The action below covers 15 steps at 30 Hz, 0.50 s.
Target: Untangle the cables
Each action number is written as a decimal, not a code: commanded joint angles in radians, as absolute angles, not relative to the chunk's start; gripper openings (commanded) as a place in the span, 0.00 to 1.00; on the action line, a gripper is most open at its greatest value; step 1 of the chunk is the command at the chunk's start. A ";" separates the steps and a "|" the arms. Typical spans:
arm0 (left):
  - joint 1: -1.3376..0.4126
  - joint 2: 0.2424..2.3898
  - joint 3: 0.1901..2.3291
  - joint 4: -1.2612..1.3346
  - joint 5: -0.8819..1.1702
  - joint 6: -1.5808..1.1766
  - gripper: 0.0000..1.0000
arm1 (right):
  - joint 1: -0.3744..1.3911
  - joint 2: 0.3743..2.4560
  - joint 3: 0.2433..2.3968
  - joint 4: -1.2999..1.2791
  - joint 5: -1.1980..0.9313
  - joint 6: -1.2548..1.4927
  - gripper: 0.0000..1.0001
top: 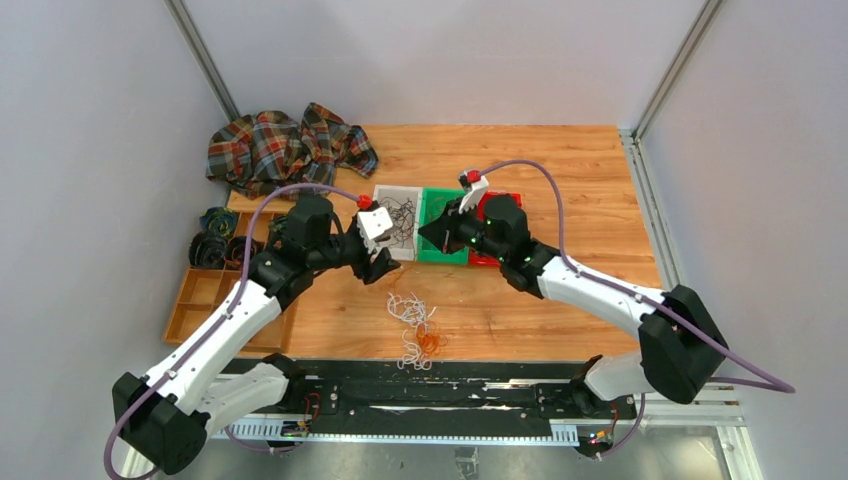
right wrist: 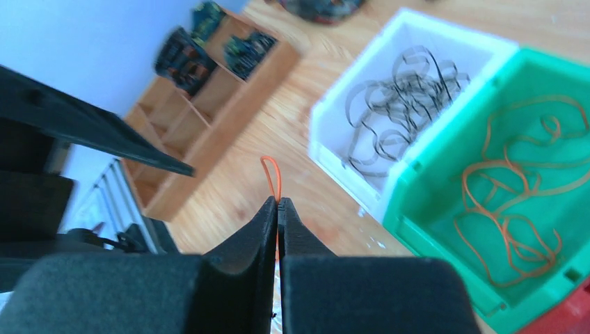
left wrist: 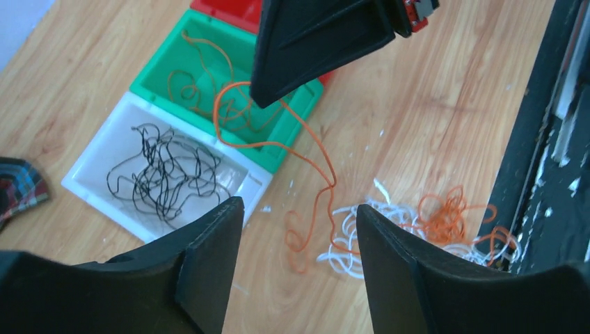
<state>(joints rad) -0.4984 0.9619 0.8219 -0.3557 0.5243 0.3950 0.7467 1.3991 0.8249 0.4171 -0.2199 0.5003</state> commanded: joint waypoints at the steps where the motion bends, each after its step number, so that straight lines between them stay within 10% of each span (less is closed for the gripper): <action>1: -0.491 0.987 0.889 -0.288 0.606 0.278 0.71 | 0.756 1.325 0.932 0.374 -0.292 0.514 0.01; 15: -0.510 1.083 0.969 -0.160 0.830 0.113 0.78 | 0.769 1.296 1.175 0.282 -0.350 0.513 0.01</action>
